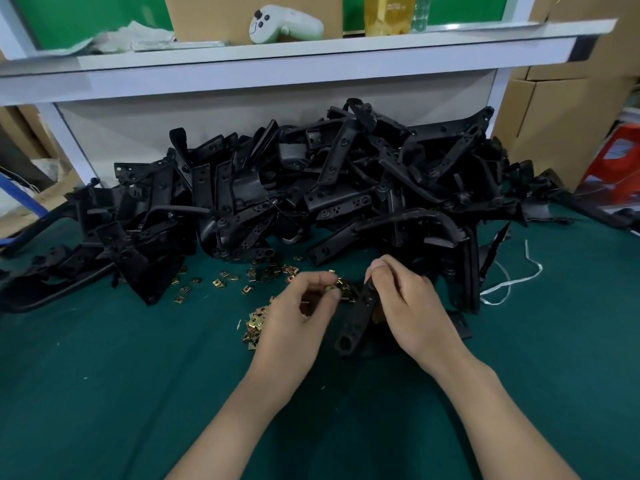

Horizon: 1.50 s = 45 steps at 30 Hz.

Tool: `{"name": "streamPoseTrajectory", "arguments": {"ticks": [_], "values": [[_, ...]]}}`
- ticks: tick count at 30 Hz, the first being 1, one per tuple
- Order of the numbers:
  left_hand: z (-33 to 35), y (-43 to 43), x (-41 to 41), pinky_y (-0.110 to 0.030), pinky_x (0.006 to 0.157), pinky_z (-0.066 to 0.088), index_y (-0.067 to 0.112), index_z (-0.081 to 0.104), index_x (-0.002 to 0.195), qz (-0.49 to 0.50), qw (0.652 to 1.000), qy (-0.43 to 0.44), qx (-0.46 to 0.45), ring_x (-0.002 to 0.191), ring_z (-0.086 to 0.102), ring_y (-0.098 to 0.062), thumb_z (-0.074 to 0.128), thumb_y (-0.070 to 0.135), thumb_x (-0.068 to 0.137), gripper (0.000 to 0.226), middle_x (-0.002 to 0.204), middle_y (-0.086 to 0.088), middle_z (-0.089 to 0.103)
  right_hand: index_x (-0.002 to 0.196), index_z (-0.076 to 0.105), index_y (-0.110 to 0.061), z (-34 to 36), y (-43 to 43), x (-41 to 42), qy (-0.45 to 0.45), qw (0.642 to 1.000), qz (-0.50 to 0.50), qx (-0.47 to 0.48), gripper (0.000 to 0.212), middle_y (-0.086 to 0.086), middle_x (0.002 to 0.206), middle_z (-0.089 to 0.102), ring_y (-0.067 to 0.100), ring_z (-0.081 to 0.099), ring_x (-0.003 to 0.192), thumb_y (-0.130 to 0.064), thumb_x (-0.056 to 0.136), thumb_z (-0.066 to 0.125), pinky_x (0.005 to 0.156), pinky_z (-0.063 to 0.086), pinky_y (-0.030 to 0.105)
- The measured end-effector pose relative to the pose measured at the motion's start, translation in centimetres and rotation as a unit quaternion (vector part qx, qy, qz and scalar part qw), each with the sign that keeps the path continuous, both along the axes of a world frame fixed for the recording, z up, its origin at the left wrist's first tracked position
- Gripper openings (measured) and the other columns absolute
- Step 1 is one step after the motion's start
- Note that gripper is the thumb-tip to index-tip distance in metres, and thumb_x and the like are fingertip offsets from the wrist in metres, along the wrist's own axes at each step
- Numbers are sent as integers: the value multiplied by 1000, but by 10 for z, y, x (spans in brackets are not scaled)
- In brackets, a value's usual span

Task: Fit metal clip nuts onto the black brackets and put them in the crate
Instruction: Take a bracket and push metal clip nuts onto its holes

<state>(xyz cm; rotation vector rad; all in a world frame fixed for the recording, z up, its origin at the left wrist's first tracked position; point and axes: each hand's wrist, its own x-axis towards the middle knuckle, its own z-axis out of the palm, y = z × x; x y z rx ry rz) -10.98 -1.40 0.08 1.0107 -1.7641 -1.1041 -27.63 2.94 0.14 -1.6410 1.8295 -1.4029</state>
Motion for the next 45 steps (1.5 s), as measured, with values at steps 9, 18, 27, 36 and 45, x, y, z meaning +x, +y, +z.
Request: {"name": "streamPoseTrajectory", "arguments": {"ticks": [9,18,27,36,45], "values": [[8,5,0,-3,86,42,36,69,118,-46,996,59,43,103,63,9,61,21,100,25,106,24,73,83,54,-20,-2,1,2,-15,999,29,5,41,5,65,53,23,50,61,-51,102,34,56,38,31],[6,2,0,-11,77,50,19,73,105,-37,988,127,80,85,68,-3,66,16,96,12,94,5,76,84,55,-21,-3,-1,3,-22,999,30,10,44,2,67,57,18,52,60,-55,98,32,57,40,30],[7,4,0,-12,81,49,20,75,105,-67,987,126,80,89,68,-3,66,15,95,14,93,7,75,83,54,-20,-5,-2,2,-16,1000,22,10,43,8,70,54,21,50,62,-53,99,32,60,39,34],[7,3,1,-10,85,49,31,78,100,-53,989,116,80,96,69,-1,63,9,98,27,100,11,77,82,54,-20,-5,-2,2,-14,1000,20,9,42,8,69,53,20,49,62,-51,100,32,59,38,32],[6,2,3,-16,86,52,40,77,104,-51,988,116,90,91,70,-7,61,16,101,29,99,6,77,83,54,-20,-6,-3,2,-21,1000,18,12,44,8,71,55,20,51,64,-54,98,32,61,39,33]]}}
